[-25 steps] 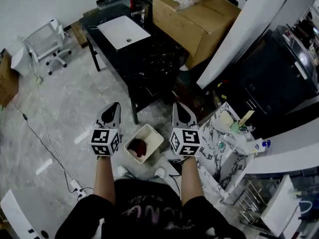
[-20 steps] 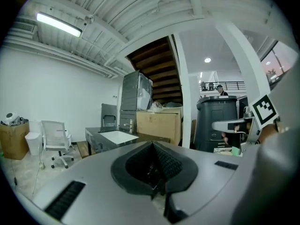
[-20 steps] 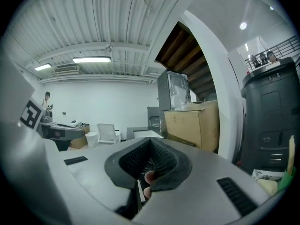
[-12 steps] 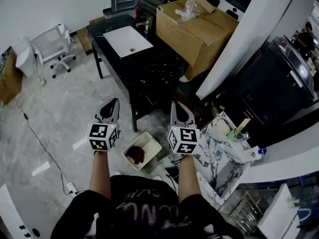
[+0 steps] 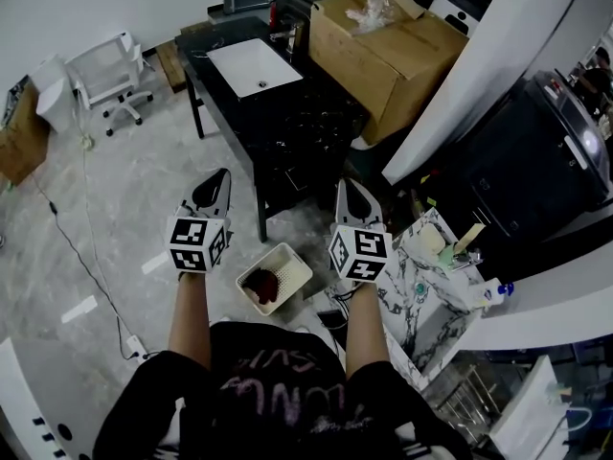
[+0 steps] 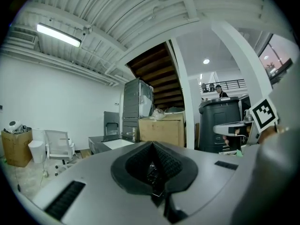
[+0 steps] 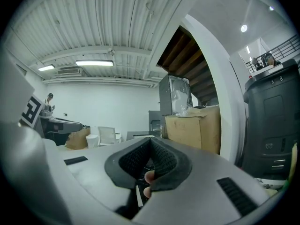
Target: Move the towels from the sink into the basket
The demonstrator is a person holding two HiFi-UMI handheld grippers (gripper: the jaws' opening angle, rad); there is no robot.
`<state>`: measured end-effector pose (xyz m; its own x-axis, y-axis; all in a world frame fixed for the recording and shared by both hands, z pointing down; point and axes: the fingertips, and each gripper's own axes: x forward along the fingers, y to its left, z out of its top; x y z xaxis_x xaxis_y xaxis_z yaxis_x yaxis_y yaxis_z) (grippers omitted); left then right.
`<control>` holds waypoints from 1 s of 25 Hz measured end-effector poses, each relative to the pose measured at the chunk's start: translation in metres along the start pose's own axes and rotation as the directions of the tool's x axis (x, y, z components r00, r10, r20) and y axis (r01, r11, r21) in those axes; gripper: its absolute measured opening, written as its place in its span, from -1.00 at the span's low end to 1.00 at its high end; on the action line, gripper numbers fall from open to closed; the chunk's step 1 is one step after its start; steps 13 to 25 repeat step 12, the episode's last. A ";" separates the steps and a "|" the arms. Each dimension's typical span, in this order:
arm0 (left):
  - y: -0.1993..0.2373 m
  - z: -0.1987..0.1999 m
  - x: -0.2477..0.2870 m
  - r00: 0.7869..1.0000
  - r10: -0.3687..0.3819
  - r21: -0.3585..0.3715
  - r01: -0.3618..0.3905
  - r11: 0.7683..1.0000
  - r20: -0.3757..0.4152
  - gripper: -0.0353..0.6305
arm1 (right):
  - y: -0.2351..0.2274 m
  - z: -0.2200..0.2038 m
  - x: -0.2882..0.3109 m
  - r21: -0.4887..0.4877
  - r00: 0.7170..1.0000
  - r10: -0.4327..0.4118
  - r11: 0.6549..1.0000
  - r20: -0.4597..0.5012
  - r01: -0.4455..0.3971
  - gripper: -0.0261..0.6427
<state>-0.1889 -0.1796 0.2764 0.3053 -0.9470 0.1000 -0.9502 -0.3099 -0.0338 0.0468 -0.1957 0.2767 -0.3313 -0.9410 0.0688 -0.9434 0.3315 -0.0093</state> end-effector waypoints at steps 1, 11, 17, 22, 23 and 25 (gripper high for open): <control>-0.001 0.001 0.000 1.000 -0.003 0.001 0.003 1.000 0.000 -0.85 | 0.000 0.001 0.001 0.000 1.000 0.000 1.000 0.000 0.000 -0.88; -0.014 0.007 0.001 1.000 0.005 0.025 -0.005 1.000 0.005 -0.85 | -0.009 0.003 -0.003 -0.005 1.000 0.011 1.000 0.007 -0.011 -0.88; -0.016 0.008 0.001 1.000 0.003 0.025 -0.003 1.000 0.005 -0.85 | -0.011 0.003 -0.003 -0.006 1.000 0.011 1.000 0.006 -0.011 -0.88; -0.016 0.008 0.001 1.000 0.003 0.025 -0.003 1.000 0.005 -0.85 | -0.011 0.003 -0.003 -0.006 1.000 0.011 1.000 0.006 -0.011 -0.88; -0.016 0.008 0.001 1.000 0.003 0.025 -0.003 1.000 0.005 -0.85 | -0.011 0.003 -0.003 -0.006 1.000 0.011 1.000 0.006 -0.011 -0.88; -0.016 0.008 0.001 1.000 0.003 0.025 -0.003 1.000 0.005 -0.85 | -0.011 0.003 -0.003 -0.006 1.000 0.011 1.000 0.006 -0.011 -0.88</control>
